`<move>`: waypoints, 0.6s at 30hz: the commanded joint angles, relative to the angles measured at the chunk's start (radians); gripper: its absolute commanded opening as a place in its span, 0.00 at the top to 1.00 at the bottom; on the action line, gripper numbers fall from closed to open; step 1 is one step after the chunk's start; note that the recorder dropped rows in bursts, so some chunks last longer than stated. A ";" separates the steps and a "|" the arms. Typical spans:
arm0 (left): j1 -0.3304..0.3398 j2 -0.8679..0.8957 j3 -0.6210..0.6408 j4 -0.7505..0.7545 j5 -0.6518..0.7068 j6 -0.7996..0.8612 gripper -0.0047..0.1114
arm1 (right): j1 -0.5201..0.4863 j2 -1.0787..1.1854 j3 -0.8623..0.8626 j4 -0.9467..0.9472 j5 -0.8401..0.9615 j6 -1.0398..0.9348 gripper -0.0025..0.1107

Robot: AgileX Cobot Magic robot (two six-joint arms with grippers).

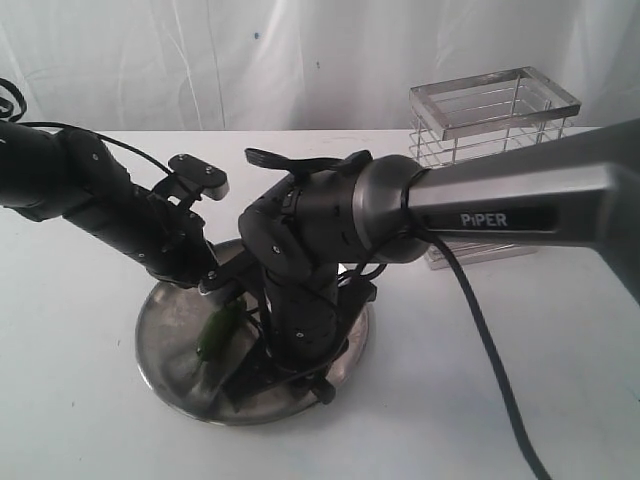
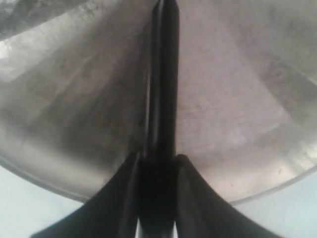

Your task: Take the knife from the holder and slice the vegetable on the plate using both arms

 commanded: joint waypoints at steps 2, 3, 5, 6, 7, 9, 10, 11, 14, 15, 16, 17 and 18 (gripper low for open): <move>-0.031 -0.010 0.004 -0.057 0.107 -0.004 0.96 | -0.003 0.029 -0.040 -0.003 -0.093 -0.021 0.98; -0.031 -0.010 0.004 -0.057 0.107 -0.004 0.96 | -0.003 0.031 -0.043 -0.003 -0.085 -0.021 0.98; -0.031 -0.010 0.004 -0.057 0.107 -0.004 0.96 | -0.003 0.033 -0.045 -0.003 -0.082 -0.026 0.98; -0.031 -0.010 0.004 -0.057 0.103 -0.004 0.96 | -0.003 0.033 -0.045 -0.003 -0.080 -0.026 0.98; -0.031 -0.010 0.004 -0.057 0.103 -0.004 0.96 | -0.003 0.033 -0.045 -0.003 -0.078 -0.026 0.98; -0.031 -0.010 0.004 -0.057 0.096 -0.004 0.96 | -0.003 0.033 -0.045 -0.003 -0.069 -0.034 0.98; -0.031 -0.010 0.004 -0.057 0.091 -0.004 0.96 | -0.003 0.033 -0.045 -0.003 -0.067 -0.037 0.98; -0.031 -0.010 0.004 -0.057 0.088 -0.004 0.96 | -0.003 0.033 -0.045 -0.003 -0.067 -0.037 0.98; -0.031 -0.010 0.004 -0.057 0.082 -0.004 0.96 | -0.003 0.033 -0.045 -0.003 -0.067 -0.037 0.98; -0.031 -0.010 0.004 -0.057 0.082 -0.004 0.96 | -0.003 0.033 -0.045 -0.003 -0.067 -0.037 0.98; -0.031 -0.010 0.004 -0.057 0.080 -0.004 0.96 | -0.003 0.033 -0.045 -0.003 -0.067 -0.037 0.98; -0.031 -0.010 0.004 -0.057 0.078 -0.004 0.96 | -0.003 0.033 -0.045 -0.003 -0.067 -0.037 0.98; -0.031 -0.010 0.004 -0.057 0.075 -0.004 0.96 | -0.003 0.033 -0.045 -0.003 -0.067 -0.037 0.98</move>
